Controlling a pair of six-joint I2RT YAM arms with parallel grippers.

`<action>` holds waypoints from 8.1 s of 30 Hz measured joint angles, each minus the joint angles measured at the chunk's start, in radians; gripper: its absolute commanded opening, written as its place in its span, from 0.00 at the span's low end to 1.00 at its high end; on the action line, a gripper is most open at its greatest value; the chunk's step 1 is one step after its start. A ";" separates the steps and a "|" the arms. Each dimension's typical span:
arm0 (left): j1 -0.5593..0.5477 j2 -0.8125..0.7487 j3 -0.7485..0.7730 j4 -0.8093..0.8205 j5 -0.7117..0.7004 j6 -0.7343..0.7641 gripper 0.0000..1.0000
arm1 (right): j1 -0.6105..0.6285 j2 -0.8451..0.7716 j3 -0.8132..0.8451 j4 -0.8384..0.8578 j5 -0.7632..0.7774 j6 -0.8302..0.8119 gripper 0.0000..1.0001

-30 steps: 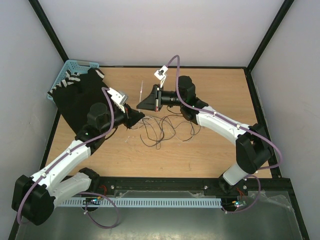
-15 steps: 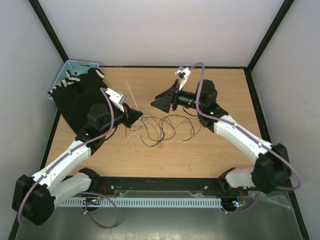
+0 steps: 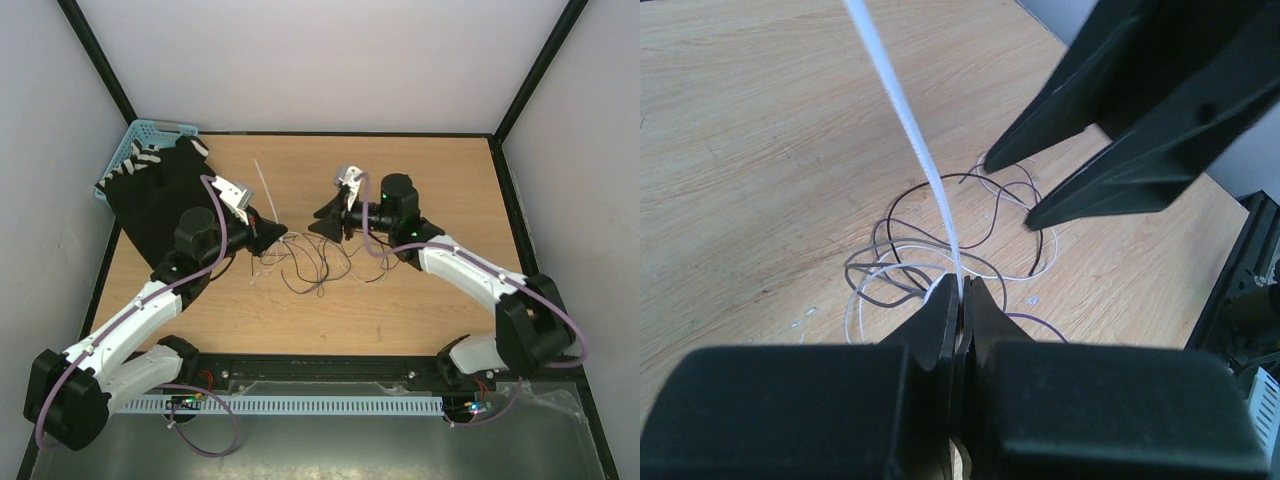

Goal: Zip-tie the wires
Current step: Adjust the ribbon, then adjust the cable at the center of the board, then adjust the ribbon, then place the cable at the center of the board.

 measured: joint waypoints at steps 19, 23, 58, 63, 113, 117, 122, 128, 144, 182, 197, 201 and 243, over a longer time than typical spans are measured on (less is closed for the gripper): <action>0.002 0.000 0.000 0.000 0.024 -0.008 0.00 | 0.030 0.209 0.061 0.004 -0.107 0.012 0.43; 0.002 0.000 0.000 0.000 0.024 -0.008 0.00 | 0.046 0.230 0.080 0.009 -0.114 0.017 0.39; 0.031 0.002 -0.001 -0.001 0.000 -0.022 0.00 | 0.019 0.206 0.093 -0.021 -0.147 0.014 0.00; 0.037 0.000 -0.005 -0.002 0.001 -0.023 0.00 | 0.007 0.200 0.085 -0.024 -0.144 0.014 0.00; 0.068 -0.027 -0.019 -0.021 -0.002 -0.037 0.00 | -0.037 0.104 0.019 0.035 -0.122 0.258 0.67; 0.068 -0.026 -0.019 -0.021 0.006 -0.037 0.00 | -0.017 0.060 0.018 0.171 -0.069 0.436 0.72; 0.068 -0.026 -0.019 -0.021 0.027 -0.037 0.00 | 0.022 0.072 0.037 0.300 0.015 0.589 0.72; 0.068 -0.026 -0.019 -0.021 0.058 -0.037 0.00 | 0.058 0.192 0.137 0.353 0.057 0.705 0.72; 0.068 -0.026 -0.019 -0.021 0.085 -0.037 0.00 | 0.123 0.301 0.200 0.389 0.038 0.772 0.47; 0.074 0.006 0.002 0.064 0.083 -0.040 0.00 | 0.112 0.342 0.373 0.207 0.012 0.748 0.00; 0.075 0.076 0.025 0.145 0.080 -0.041 0.00 | 0.072 0.342 0.459 0.125 0.016 0.733 0.00; 0.075 0.103 0.025 0.159 0.081 -0.042 0.00 | 0.068 0.342 0.459 0.113 0.019 0.731 0.00; -0.247 0.841 0.847 -0.044 0.013 -0.039 0.00 | -0.519 -0.427 -0.175 -0.065 0.311 0.467 0.71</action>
